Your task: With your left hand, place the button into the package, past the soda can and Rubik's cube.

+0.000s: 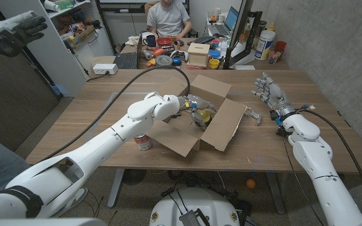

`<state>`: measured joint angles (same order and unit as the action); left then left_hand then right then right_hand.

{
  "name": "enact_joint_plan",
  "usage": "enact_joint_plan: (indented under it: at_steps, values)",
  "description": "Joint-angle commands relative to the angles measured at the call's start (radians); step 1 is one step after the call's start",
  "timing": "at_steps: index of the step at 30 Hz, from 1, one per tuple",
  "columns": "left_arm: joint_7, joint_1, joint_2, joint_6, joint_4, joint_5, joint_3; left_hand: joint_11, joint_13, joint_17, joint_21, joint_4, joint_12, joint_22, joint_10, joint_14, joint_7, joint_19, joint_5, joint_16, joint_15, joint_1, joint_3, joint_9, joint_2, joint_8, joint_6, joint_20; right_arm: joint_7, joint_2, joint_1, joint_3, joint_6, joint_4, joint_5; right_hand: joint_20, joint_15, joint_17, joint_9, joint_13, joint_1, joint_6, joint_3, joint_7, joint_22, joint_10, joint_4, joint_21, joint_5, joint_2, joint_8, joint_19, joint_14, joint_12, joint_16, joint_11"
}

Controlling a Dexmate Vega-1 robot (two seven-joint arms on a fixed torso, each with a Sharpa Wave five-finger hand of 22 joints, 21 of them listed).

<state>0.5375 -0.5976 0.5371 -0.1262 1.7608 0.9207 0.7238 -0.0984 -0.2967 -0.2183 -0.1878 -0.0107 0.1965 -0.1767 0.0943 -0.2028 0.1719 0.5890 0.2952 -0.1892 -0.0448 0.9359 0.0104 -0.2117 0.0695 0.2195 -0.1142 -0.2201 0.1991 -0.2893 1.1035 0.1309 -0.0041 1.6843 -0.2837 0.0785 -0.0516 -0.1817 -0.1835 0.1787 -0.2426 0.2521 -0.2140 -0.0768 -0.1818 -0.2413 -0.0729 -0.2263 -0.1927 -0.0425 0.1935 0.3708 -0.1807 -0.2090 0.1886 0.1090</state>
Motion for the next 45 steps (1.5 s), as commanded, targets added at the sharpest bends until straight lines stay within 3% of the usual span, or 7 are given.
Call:
enact_joint_plan:
  at_steps: [1, 11, 17, 23, 26, 31, 45]
  values:
    - [-0.021, -0.031, 0.035, 0.045, 0.087, 0.021, -0.055, -0.005, -0.002, 0.001, -0.002, 0.005, 0.01, -0.003, 0.023, -0.016, 0.006, -0.004, 0.009, -0.012, 0.002, -0.012, 0.01, -0.006, -0.001, 0.01, -0.02, 0.002, -0.002, 0.0, -0.012, -0.008, -0.001, -0.003, 0.005, 0.005, 0.004, -0.002, -0.005, 0.004, -0.003, 0.006, 0.003, -0.001, -0.002, -0.008, -0.002, 0.002, -0.003, -0.006, 0.002, 0.001, -0.008, 0.001, 0.002, -0.001]
    - [-0.096, -0.141, 0.086, 0.129, 0.223, -0.039, -0.198, -0.031, 0.002, 0.004, -0.012, 0.007, 0.025, -0.004, 0.059, -0.049, 0.009, 0.014, 0.022, -0.024, 0.011, -0.011, 0.012, -0.008, -0.009, 0.023, -0.047, 0.005, -0.033, 0.009, -0.011, -0.02, 0.01, 0.011, 0.029, 0.003, 0.002, -0.003, -0.005, 0.004, -0.004, 0.006, 0.004, 0.001, -0.002, -0.008, -0.002, 0.007, -0.003, -0.007, 0.002, -0.006, -0.008, 0.001, 0.002, -0.001]
    - [-0.209, -0.242, 0.097, 0.189, 0.28, -0.138, -0.32, -0.027, 0.005, 0.004, -0.013, 0.018, 0.022, -0.005, 0.057, -0.027, -0.007, 0.019, 0.03, -0.014, -0.002, -0.023, 0.014, -0.009, -0.022, 0.027, -0.056, 0.002, -0.069, 0.015, -0.004, -0.036, 0.041, 0.032, 0.057, -0.084, 0.007, -0.002, -0.005, 0.004, -0.007, 0.032, 0.005, 0.012, -0.004, -0.017, -0.007, 0.043, -0.003, -0.01, 0.008, -0.108, 0.039, -0.001, -0.013, -0.01]
    - [-0.315, -0.347, 0.083, 0.216, 0.305, -0.342, -0.464, -0.02, 0.01, 0.003, -0.008, 0.045, 0.018, -0.006, 0.049, -0.02, -0.033, 0.002, 0.036, -0.014, -0.01, -0.063, 0.021, -0.008, -0.044, 0.023, -0.049, 0.0, -0.095, 0.013, 0.008, -0.052, 0.047, 0.086, 0.074, -0.091, 0.008, -0.001, -0.005, 0.004, -0.008, 0.035, 0.005, 0.013, -0.005, -0.016, -0.007, 0.045, -0.003, -0.012, 0.008, -0.123, 0.053, 0.0, -0.015, -0.011]
    - [-0.377, -0.39, 0.081, 0.229, 0.323, -0.401, -0.522, -0.01, 0.019, 0.002, -0.003, 0.089, 0.013, -0.007, 0.042, -0.017, -0.043, -0.021, 0.039, -0.014, -0.013, -0.124, 0.028, -0.007, -0.086, 0.018, -0.043, 0.0, -0.112, 0.011, 0.019, -0.06, 0.038, 0.126, 0.082, -0.092, 0.008, -0.001, -0.005, 0.004, -0.008, 0.035, 0.005, 0.014, -0.005, -0.016, -0.008, 0.045, -0.003, -0.012, 0.008, -0.126, 0.053, -0.001, -0.014, -0.012]
    - [-0.442, -0.468, 0.06, 0.235, 0.355, -0.564, -0.643, -0.007, 0.028, 0.004, 0.006, 0.123, 0.01, -0.006, 0.039, 0.011, -0.05, -0.06, 0.037, -0.004, -0.026, -0.177, 0.041, -0.005, -0.109, 0.014, -0.04, 0.001, -0.137, 0.001, 0.039, -0.082, 0.032, 0.204, 0.111, -0.091, 0.008, -0.001, -0.005, 0.004, -0.008, 0.035, 0.005, 0.014, -0.005, -0.016, -0.007, 0.043, -0.004, -0.013, 0.007, -0.128, 0.053, -0.001, -0.013, -0.015]
    - [-0.54, -0.585, 0.069, 0.185, 0.38, -0.791, -0.802, 0.009, 0.045, 0.009, 0.011, 0.163, 0.001, -0.005, 0.011, 0.04, -0.075, -0.137, 0.028, -0.001, -0.056, -0.263, 0.078, -0.002, -0.11, 0.002, -0.02, 0.0, -0.243, 0.0, 0.097, -0.16, -0.025, 0.39, 0.201, -0.098, 0.012, -0.001, -0.005, 0.004, -0.007, 0.044, 0.007, -0.008, -0.005, -0.027, -0.008, 0.037, -0.004, -0.013, 0.009, -0.127, 0.046, -0.004, -0.007, -0.014]
